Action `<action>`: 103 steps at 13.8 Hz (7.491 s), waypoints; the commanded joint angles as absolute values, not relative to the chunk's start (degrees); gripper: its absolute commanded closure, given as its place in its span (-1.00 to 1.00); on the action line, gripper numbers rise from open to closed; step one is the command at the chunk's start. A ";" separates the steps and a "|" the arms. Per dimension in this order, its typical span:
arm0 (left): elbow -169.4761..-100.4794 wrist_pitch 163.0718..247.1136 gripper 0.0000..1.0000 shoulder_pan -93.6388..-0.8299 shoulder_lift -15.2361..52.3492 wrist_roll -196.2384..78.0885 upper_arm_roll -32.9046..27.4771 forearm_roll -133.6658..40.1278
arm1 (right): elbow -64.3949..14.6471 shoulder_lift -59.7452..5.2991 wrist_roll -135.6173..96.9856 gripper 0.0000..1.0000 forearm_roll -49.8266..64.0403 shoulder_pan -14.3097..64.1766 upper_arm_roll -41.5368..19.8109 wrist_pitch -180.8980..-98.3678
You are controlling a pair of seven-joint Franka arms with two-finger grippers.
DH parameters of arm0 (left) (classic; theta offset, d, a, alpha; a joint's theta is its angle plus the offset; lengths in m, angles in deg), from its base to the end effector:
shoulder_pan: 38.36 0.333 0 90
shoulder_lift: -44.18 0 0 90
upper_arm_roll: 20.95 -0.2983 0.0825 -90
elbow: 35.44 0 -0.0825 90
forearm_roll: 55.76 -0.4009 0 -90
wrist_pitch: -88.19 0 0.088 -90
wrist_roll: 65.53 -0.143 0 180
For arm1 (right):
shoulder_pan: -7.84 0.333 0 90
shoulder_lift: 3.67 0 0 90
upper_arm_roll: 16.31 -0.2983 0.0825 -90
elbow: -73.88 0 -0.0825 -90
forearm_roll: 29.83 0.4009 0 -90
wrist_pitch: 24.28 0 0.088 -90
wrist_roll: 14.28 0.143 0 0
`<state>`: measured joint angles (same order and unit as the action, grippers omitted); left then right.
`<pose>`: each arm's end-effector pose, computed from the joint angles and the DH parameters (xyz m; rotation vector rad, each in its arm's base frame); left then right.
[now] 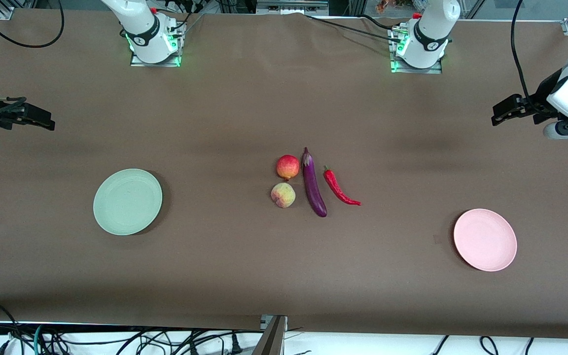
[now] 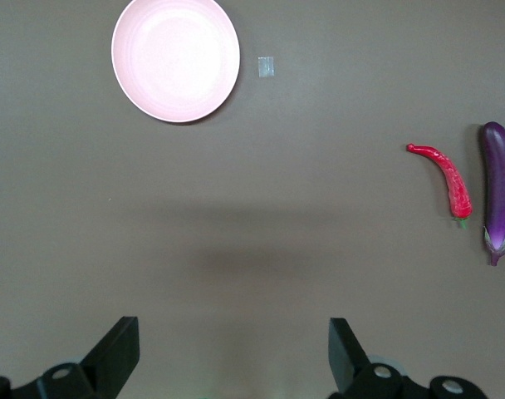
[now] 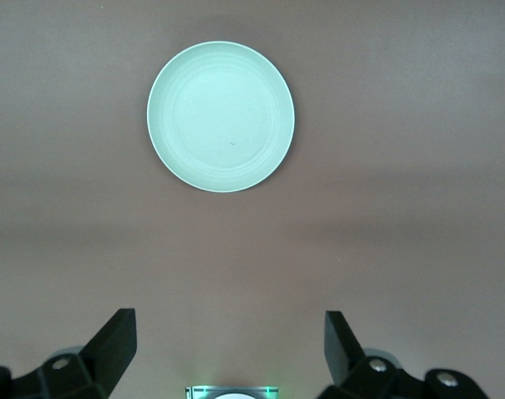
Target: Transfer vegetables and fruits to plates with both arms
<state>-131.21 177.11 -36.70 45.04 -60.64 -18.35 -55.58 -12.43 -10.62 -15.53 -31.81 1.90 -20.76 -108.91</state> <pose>0.5570 -0.0097 0.5290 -3.1326 -0.1083 0.1640 0.5880 -0.0226 0.5244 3.1112 -0.0073 -0.2351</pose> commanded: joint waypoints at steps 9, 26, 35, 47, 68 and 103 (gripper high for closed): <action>-130.89 178.11 -1.00 -35.90 44.97 -60.52 -18.14 -54.18 | -11.11 -11.23 -16.31 -1.00 -31.06 1.42 -20.71 -108.21; -124.83 180.64 -1.00 -37.39 30.40 -44.65 -3.83 -52.95 | -11.11 -11.49 -16.31 -1.00 -31.06 1.33 -20.71 -108.91; -125.53 205.41 -1.00 -44.51 13.17 -25.45 0.32 -53.74 | -11.11 -16.22 -16.31 -1.00 -30.97 1.68 -20.71 -111.11; -125.70 215.46 0.24 -48.29 -1.78 -14.20 -0.21 -53.74 | -10.93 -21.95 -16.39 -1.00 -28.16 4.31 -20.97 -117.69; -111.38 184.40 1.00 -22.80 3.49 -58.09 -7.13 -60.93 | -11.11 -37.85 33.42 -1.00 -24.21 37.88 -20.97 -149.41; -115.51 186.44 -1.00 -27.62 9.47 -42.16 9.02 -52.52 | -11.02 -40.42 26.25 0.07 -27.02 39.93 -20.36 -149.63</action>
